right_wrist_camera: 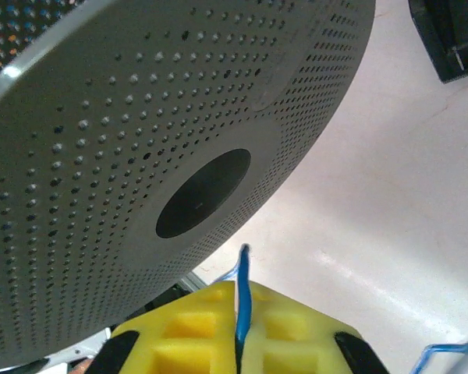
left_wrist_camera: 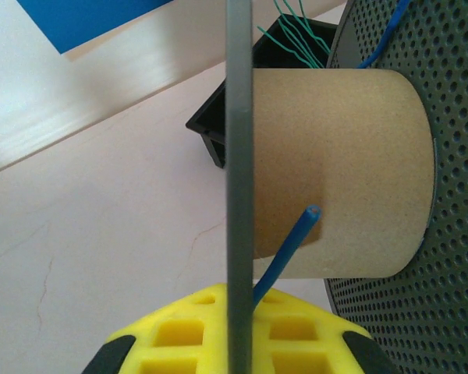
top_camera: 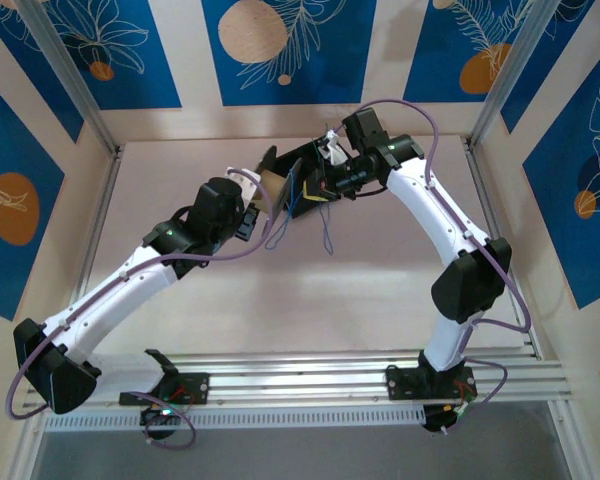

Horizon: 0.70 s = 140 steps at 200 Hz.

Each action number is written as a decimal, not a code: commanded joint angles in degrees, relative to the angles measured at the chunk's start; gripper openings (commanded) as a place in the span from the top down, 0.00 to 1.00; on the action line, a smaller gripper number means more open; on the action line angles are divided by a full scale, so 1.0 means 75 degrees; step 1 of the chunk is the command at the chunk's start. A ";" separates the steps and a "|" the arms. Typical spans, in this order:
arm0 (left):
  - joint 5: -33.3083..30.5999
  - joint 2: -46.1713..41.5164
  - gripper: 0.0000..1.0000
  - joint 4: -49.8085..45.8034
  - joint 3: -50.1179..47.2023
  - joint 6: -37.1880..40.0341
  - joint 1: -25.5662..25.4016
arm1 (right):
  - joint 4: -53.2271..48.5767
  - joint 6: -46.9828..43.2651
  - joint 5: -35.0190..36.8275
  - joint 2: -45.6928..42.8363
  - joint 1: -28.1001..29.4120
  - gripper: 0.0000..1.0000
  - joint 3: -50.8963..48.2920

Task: Wrap the cables

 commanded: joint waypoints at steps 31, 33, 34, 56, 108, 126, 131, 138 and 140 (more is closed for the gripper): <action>-0.1961 0.0166 1.00 0.1025 0.0764 -0.1139 0.0004 | -0.0043 0.0043 0.0173 -0.0491 0.0502 1.00 0.0563; -0.2021 0.0200 1.00 0.1055 0.0784 -0.1158 0.0004 | -0.0058 0.0043 0.0180 -0.0513 0.0551 1.00 0.0623; -0.2066 0.0214 1.00 0.1076 0.0795 -0.1169 0.0007 | -0.0062 0.0040 0.0178 -0.0523 0.0567 1.00 0.0644; -0.2618 0.0605 1.00 0.1350 0.1147 -0.1398 0.0058 | -0.0243 -0.0095 0.0161 -0.0662 0.0949 1.00 0.1122; -0.1808 0.1519 1.00 0.0478 0.2576 -0.3116 0.1303 | -0.0824 -0.0934 0.0378 -0.0923 0.2393 1.00 0.0817; -0.1030 0.1667 1.00 0.0248 0.2928 -0.3704 0.1902 | -0.0824 -0.1022 0.0749 -0.1149 0.2551 1.00 0.0025; -0.0803 0.1706 1.00 0.0178 0.3024 -0.3837 0.2085 | -0.0753 -0.0995 0.0848 -0.1239 0.2534 1.00 -0.0221; -0.0445 0.1755 1.00 0.0101 0.3143 -0.4042 0.2351 | -0.0647 -0.0963 0.0967 -0.1370 0.2522 1.00 -0.0623; -0.0338 0.1766 1.00 0.0083 0.3165 -0.4096 0.2424 | -0.0607 -0.0950 0.1006 -0.1430 0.2522 1.00 -0.0791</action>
